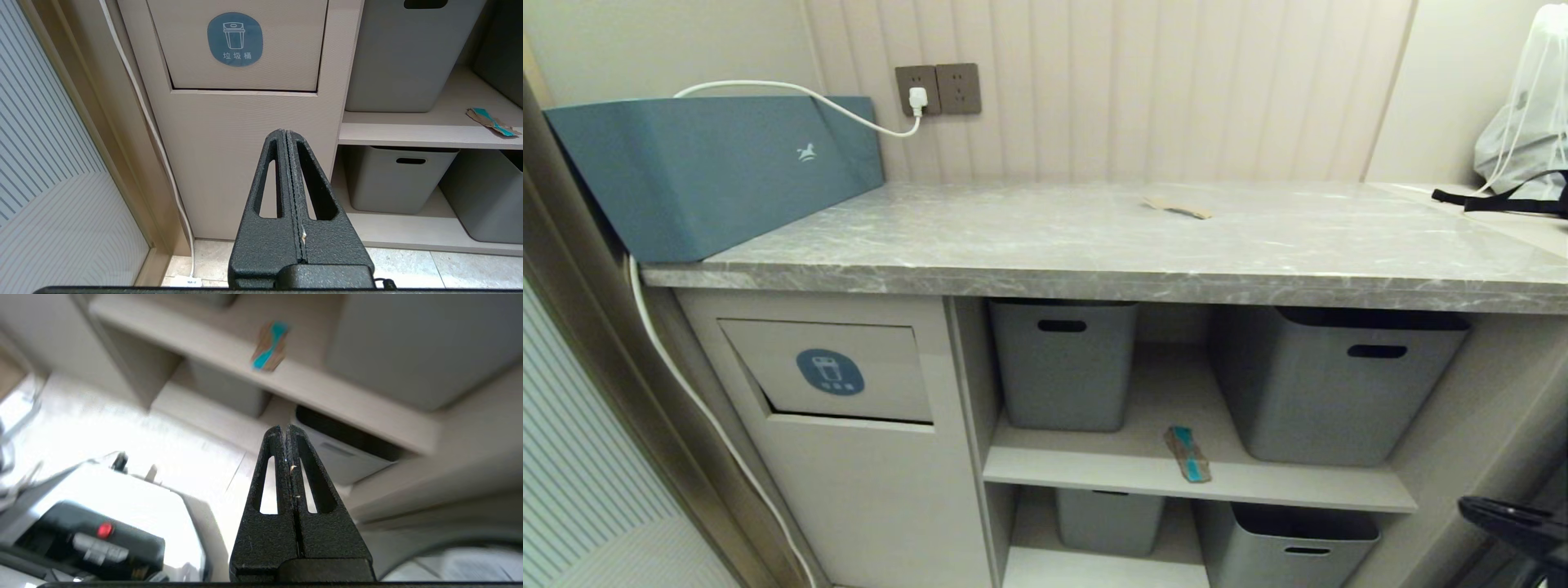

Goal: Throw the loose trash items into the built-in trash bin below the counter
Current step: Pick up the garbage

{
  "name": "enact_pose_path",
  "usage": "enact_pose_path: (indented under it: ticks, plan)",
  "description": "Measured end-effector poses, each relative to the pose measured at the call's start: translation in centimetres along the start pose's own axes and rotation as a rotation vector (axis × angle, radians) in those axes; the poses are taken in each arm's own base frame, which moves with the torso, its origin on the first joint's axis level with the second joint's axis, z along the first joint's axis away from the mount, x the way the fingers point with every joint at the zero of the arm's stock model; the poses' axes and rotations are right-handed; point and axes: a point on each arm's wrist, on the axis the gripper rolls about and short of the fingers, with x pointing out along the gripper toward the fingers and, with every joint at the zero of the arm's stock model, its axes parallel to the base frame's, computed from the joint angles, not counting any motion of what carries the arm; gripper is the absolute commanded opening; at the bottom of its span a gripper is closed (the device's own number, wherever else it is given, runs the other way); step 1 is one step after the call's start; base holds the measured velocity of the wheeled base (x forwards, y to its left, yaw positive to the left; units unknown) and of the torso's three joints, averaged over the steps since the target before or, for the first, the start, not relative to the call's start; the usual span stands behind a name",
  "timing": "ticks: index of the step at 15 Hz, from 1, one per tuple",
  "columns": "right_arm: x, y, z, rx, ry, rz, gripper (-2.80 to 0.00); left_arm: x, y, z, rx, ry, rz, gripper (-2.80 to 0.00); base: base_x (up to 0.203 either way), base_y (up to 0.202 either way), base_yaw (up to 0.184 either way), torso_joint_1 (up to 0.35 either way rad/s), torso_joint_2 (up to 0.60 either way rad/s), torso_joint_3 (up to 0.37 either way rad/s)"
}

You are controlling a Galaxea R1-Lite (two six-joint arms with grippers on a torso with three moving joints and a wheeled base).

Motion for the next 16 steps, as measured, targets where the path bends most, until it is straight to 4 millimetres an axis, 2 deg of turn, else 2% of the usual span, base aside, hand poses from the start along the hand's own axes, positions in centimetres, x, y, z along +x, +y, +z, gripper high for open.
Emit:
enact_pose_path:
  ticks: [4,8,11,16]
  plan:
    - [7.4,-0.6,0.4,-0.016,0.132,-0.010,-2.80,0.0,0.0,0.0,0.000,0.000,0.000,-2.80,0.000,0.000,0.000,0.000,0.00,0.000]
    - [13.8,0.5,-1.3,-0.058,0.202,-0.002,-2.80,0.0,0.0,0.0,0.000,0.000,0.000,-2.80,0.000,0.000,0.000,0.000,0.00,0.000]
    - [17.3,1.2,-3.6,-0.074,0.236,0.004,-2.80,0.0,0.0,0.0,0.000,0.000,0.000,-2.80,0.000,0.000,0.000,0.000,0.00,0.000]
    - [21.1,2.3,-6.2,-0.048,0.294,0.046,-2.80,0.0,0.0,0.0,0.000,0.000,0.000,-2.80,0.000,0.000,0.000,0.000,0.00,0.000]
